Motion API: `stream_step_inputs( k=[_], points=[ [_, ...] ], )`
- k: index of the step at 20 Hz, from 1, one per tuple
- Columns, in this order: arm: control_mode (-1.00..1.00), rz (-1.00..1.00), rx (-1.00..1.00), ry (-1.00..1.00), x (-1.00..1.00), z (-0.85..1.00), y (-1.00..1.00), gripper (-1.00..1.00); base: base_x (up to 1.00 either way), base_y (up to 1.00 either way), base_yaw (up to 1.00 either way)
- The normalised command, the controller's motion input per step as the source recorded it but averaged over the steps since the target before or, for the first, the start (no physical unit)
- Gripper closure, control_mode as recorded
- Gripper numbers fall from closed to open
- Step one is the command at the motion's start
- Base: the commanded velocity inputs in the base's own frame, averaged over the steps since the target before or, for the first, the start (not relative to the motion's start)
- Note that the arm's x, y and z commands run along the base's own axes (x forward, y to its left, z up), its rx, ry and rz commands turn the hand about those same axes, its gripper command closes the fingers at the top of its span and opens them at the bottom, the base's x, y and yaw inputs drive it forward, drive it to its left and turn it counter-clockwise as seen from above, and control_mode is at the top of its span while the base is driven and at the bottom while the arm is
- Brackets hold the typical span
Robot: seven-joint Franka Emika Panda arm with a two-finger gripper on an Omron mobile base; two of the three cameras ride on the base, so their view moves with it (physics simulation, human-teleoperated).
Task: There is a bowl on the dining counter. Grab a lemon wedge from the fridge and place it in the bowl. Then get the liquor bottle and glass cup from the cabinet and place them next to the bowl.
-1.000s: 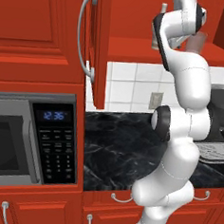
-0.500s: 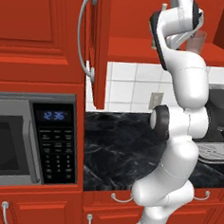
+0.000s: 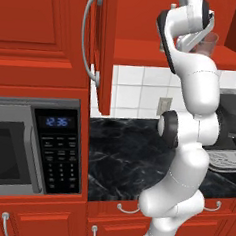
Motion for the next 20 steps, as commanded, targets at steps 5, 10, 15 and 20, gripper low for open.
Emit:
stream_step_inputs(
  k=[5, 10, 15, 20],
  points=[
    [-1.0, 0.0, 0.0, 0.0, 0.0, -0.15, 0.0, 1.0, 0.0, 0.0, 0.0],
    [-1.0, 0.0, 0.0, 0.0, -0.05, -0.02, 0.1, 1.0, 0.0, 0.0, 0.0],
    [-1.0, 0.0, 0.0, -0.01, -0.35, 0.0, 0.25, 1.0, 0.0, 0.0, 0.0],
    [-1.0, 0.0, 0.0, -0.05, -0.86, 0.0, 0.3, 1.0, 0.0, 0.0, 0.0]
  ],
)
